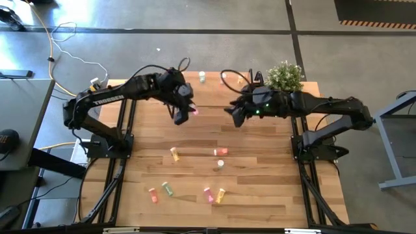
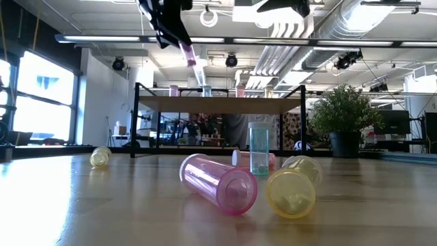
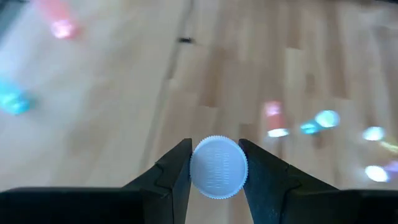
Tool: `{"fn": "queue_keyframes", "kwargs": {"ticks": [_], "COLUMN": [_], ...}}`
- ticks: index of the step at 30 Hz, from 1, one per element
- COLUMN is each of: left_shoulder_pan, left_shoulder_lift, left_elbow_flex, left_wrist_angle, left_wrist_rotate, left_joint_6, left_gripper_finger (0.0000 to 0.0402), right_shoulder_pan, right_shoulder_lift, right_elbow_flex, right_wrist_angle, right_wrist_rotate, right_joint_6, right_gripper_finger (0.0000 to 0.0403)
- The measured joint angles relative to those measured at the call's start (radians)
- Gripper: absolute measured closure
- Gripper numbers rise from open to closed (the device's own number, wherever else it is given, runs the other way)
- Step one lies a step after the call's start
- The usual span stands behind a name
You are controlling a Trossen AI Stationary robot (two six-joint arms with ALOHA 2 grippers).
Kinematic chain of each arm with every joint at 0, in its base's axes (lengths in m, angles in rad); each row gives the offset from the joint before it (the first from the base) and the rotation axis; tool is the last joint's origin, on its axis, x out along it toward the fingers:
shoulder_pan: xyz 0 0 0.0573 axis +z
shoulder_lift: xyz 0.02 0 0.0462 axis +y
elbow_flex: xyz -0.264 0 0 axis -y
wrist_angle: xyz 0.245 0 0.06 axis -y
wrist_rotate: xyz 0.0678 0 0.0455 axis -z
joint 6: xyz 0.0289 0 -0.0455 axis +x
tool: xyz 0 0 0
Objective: Pick and place medicine bottles onto shelf by color
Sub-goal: Put the top pink pill bottle on the shelf aligned with the other pink pill bottle
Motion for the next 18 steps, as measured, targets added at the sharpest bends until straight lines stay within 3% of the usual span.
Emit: {"fn": "queue_keyframes", "kwargs": {"ticks": [10,18], "left_shoulder_pan": [0.105,0.189], "left_shoulder_lift": [-0.055,-0.028], "left_elbow_flex": [0.0,0.063], "left_wrist_angle": [-0.083,-0.174], "left_wrist_rotate": [-0.206,-0.215], "left_joint_6": [0.001,-0.022], "left_gripper_finger": [0.0289,0.0289], "right_shoulder_pan": [-0.123,-0.258], "right_shoulder_lift": [-0.042,-0.043], "right_elbow_flex": [0.0,0.0], "right_wrist_angle": [-0.002,-0.001], "right_wrist_rotate": [0.017,0.011], "right_joint_6": [-0.165,-0.258], "right_gripper_finger": [0.0197,0.0197]}}
